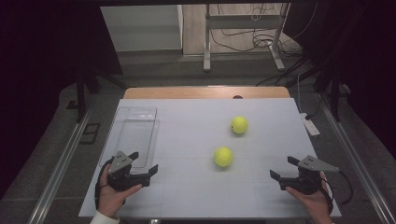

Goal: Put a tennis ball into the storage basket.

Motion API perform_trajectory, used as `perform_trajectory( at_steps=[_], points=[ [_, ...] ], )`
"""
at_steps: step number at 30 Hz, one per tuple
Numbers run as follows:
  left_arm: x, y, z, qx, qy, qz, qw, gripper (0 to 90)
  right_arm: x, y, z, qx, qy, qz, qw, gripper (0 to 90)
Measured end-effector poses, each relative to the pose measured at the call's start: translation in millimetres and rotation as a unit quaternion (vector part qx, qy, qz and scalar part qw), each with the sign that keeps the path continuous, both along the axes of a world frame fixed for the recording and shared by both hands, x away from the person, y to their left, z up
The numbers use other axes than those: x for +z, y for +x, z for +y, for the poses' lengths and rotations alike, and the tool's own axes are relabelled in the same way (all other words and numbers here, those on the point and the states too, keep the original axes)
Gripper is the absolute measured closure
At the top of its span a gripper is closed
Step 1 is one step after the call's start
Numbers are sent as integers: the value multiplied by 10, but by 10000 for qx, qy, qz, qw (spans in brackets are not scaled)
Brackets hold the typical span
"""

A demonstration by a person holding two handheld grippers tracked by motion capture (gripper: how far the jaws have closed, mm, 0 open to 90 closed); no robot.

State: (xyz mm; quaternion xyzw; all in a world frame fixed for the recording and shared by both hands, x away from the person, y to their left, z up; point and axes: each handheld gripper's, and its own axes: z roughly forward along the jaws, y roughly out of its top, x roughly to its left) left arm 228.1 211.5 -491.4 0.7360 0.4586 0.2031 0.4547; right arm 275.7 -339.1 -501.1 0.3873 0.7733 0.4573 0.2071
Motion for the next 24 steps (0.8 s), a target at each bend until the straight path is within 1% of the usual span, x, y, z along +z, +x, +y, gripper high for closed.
perform_trajectory(
  at_steps=[8, 11, 17, 24],
  points=[
    [0, -14, 1, -4, 35, -19, 10000, 105, -2, 10, 16, 32, -19, -30, 10000, 89],
    [-8, -17, 7, 10, 59, -24, 10000, 105, -16, 23, 21, 39, -45, 1, 10000, 94],
    [-27, -27, -2, 3, 119, -36, 9999, 105, -11, 19, 23, 3, -53, -16, 10000, 98],
    [-22, -32, 15, 40, 80, -28, 10000, 105, -1, 3, 33, 3, -44, -18, 10000, 98]
  ],
)
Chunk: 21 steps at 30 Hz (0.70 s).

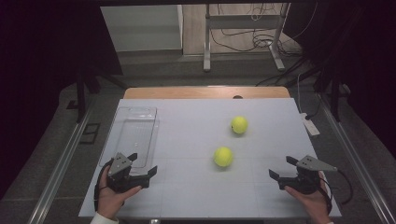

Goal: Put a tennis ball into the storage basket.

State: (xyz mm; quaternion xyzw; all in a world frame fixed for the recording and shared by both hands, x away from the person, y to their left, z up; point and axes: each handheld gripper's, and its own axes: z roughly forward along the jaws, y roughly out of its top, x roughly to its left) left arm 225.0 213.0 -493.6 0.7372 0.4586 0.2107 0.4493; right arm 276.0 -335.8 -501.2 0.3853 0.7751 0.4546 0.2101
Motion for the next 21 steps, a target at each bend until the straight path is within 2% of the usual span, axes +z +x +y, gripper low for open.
perform_trajectory(
  at_steps=[7, 21],
  points=[
    [51, 5, -18, -46, 11, -70, 10000, 105, 0, -7, -14, -40, 15, 5, 10000, 99],
    [62, 38, -24, -51, -36, 39, 10000, 106, -13, -23, -38, -13, 23, 7, 10000, 99]
  ],
)
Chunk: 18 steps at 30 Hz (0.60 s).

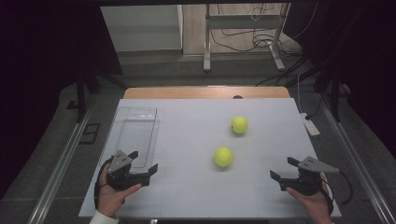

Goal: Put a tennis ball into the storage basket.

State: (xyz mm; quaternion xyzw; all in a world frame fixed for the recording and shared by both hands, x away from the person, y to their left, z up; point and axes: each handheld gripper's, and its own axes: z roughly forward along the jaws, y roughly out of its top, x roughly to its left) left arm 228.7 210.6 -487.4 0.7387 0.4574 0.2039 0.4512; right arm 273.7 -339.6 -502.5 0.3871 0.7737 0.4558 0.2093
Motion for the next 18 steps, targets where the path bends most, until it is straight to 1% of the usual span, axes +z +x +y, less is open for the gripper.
perform_trajectory(
  at_steps=[3, 6, 8, 13, 16, 18],
  points=[
    [10, -3, -10, 7, 50, 40, 10000, 106, 4, -1, 2, -16, -6, -5, 10000, 99],
    [35, -10, -5, 12, -8, 73, 10000, 106, 17, -12, 9, 13, -3, -42, 10000, 99],
    [40, 0, -11, 2, -8, 88, 10000, 106, 17, -12, 10, 14, 0, -41, 10000, 99],
    [33, 18, -57, -68, 57, 98, 9999, 106, 3, 4, 13, 30, -9, -17, 10000, 99],
    [37, 16, -77, -85, 64, 89, 9999, 105, -5, 10, 15, 45, 1, -2, 10000, 99],
    [42, 3, -96, -89, 111, 73, 9999, 105, -9, 13, 17, 59, 9, 4, 10000, 99]
  ],
)
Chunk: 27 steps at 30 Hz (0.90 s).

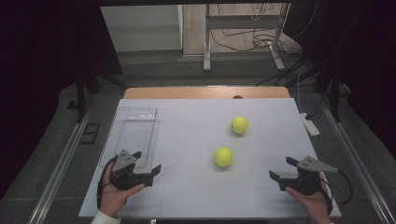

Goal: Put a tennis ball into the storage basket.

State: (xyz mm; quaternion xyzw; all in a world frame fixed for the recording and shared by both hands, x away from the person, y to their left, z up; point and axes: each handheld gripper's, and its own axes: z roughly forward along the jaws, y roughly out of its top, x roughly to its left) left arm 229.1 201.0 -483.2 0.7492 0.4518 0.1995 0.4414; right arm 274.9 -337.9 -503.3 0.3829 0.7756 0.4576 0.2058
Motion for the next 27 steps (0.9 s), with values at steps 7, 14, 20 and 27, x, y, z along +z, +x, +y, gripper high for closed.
perform_trajectory(
  at_steps=[7, 14, 20, 27],
  points=[
    [53, -8, -44, -50, 50, -37, 10000, 106, 1, -9, -3, -6, -1, -6, 10000, 99],
    [98, 29, -92, -170, 36, 20, 9998, 106, -9, 5, -8, 9, 36, 35, 10000, 100],
    [116, 57, -150, -277, 40, 66, 9996, 106, -6, 2, -11, -3, 31, 22, 10000, 100],
    [186, 78, -251, -523, 87, 63, 9986, 107, -9, 8, -6, 0, 19, 33, 10000, 100]
  ],
)
